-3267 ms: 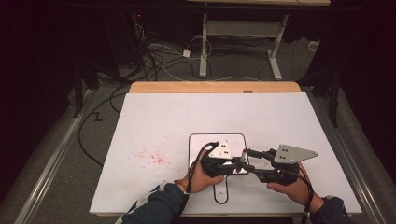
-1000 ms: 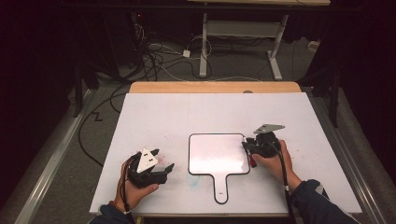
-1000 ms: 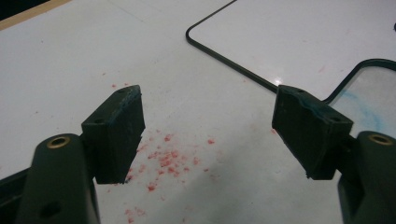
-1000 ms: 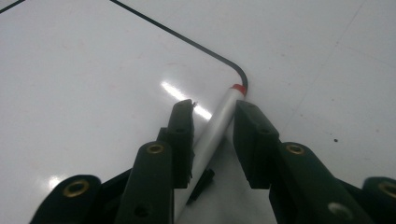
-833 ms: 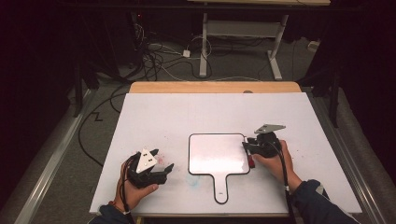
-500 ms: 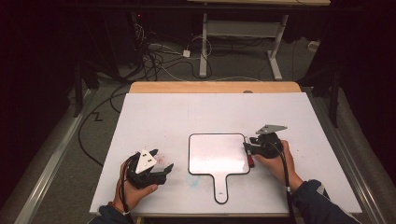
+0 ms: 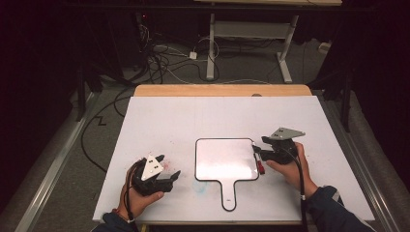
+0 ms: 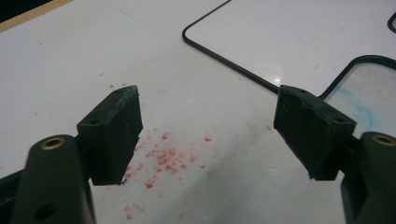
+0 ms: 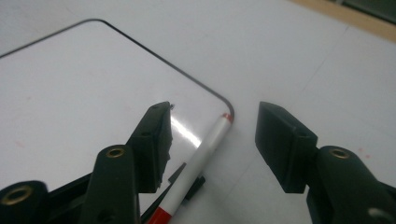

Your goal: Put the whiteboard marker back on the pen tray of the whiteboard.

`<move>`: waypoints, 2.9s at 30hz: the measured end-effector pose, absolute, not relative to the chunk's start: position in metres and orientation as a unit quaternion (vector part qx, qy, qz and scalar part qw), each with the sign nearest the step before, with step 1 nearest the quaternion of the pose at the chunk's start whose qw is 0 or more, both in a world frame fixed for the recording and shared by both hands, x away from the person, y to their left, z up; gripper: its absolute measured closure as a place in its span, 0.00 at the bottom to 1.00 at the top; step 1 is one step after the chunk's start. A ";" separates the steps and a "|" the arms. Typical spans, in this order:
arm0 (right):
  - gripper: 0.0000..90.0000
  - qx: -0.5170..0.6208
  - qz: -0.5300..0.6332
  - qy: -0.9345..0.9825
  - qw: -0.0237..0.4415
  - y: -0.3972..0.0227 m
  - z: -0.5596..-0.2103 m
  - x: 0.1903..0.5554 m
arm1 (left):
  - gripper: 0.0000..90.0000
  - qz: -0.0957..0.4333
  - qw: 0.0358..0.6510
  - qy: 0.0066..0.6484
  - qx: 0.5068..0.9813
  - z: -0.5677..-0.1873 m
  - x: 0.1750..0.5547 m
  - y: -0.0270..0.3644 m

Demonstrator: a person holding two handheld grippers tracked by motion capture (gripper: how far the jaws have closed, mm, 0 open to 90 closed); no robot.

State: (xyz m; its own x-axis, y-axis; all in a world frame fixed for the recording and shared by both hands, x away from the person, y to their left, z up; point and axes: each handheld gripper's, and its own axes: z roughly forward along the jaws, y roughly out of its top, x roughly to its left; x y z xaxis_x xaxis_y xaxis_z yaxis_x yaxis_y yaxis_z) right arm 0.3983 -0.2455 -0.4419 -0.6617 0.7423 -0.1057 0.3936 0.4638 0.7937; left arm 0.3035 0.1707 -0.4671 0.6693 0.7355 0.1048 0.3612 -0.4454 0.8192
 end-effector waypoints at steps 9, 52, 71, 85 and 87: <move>0.41 0.286 0.419 0.817 0.275 -0.260 -0.417 0.373 | 0.25 0.232 0.403 0.333 0.820 -0.468 0.303 0.169; 0.23 0.289 0.422 0.789 0.341 -0.333 -0.448 0.307 | 0.21 0.250 0.365 0.313 0.841 -0.475 0.302 0.158; 0.22 0.284 0.429 0.784 0.348 -0.326 -0.445 0.308 | 0.21 0.266 0.364 0.308 0.838 -0.472 0.293 0.162; 0.23 0.287 0.431 0.775 0.362 -0.327 -0.442 0.306 | 0.21 0.268 0.360 0.305 0.840 -0.472 0.292 0.161; 0.23 0.286 0.429 0.776 0.362 -0.326 -0.443 0.306 | 0.21 0.267 0.361 0.305 0.840 -0.472 0.292 0.161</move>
